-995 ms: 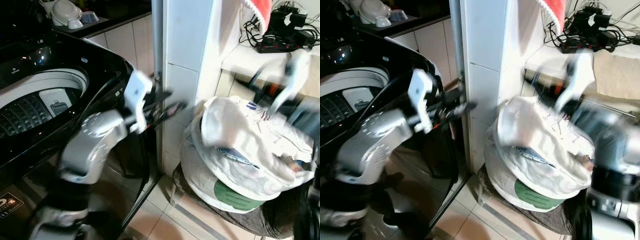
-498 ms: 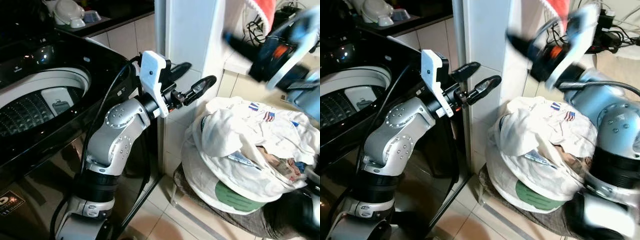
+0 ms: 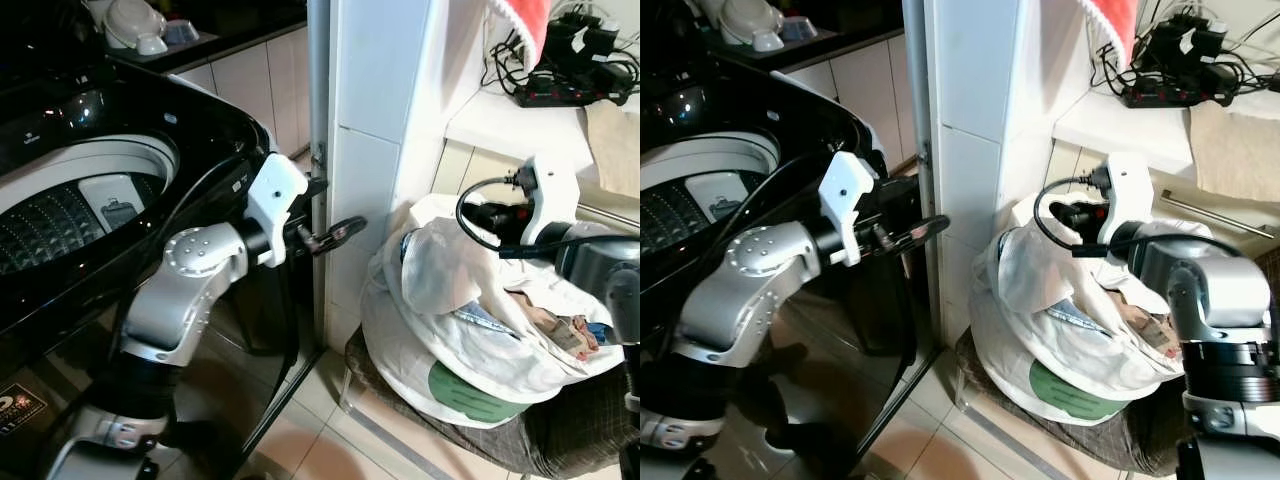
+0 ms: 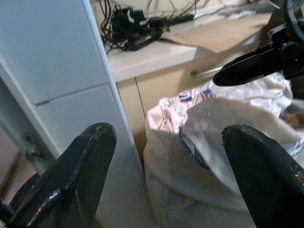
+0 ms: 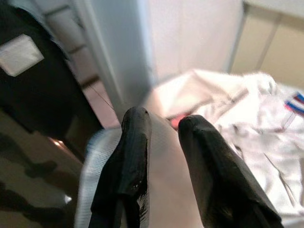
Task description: Clothes washing
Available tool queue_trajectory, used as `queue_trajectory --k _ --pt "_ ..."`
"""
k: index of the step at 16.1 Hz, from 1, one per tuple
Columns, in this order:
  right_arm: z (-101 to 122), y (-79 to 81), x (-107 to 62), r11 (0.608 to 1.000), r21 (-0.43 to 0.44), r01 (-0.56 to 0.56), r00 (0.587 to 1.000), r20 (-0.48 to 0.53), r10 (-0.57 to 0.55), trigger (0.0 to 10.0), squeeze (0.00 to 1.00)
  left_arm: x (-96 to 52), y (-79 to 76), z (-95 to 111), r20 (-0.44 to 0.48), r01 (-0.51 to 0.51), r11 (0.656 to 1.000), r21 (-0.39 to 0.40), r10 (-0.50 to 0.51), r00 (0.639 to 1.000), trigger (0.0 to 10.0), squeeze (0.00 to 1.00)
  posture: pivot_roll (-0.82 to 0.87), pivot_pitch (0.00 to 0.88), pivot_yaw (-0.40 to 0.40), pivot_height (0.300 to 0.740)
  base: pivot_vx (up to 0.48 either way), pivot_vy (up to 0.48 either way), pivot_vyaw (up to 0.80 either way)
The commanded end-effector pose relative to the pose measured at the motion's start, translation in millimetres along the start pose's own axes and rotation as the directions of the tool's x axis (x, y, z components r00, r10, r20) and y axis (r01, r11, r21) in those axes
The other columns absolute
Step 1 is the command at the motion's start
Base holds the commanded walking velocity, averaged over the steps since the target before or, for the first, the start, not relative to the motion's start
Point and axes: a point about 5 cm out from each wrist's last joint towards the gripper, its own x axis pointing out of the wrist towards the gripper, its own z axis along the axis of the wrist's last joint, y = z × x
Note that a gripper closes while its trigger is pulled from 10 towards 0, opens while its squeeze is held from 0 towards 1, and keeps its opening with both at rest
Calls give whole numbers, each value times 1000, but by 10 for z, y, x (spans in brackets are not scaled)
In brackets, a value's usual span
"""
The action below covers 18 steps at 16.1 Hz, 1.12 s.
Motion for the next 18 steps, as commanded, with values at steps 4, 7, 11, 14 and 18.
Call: queue_trajectory --k 4,7,11,14,18 --pt "-130 -51 119 1000 20 20 999 -26 -19 10000 1000 -38 -33 -93 -57 28 1000 -3 -28 998 10000 0 -54 0 28 740 0 0 0" --pt "-137 -55 150 1000 19 17 1000 -24 -17 10000 1000 -51 -29 -101 -63 28 1000 -4 -28 998 10000 0 -52 0 25 740 0 0 0" --pt "-189 -37 191 1000 -29 2 999 -51 -4 10000 1000 -94 -82 -103 -68 92 995 -29 -94 993 10000 0 -50 0 24 740 0 0 0" --pt "-436 -63 234 996 -91 17 985 -171 -32 10000 0 -119 -157 -102 -71 154 987 -43 -156 985 10000 0 -48 0 23 740 0 0 0" --pt "-696 -88 258 992 -124 18 968 -248 -49 10000 0 -130 -166 -100 -76 155 987 -46 -159 984 10000 0 -41 0 22 740 0 0 0"
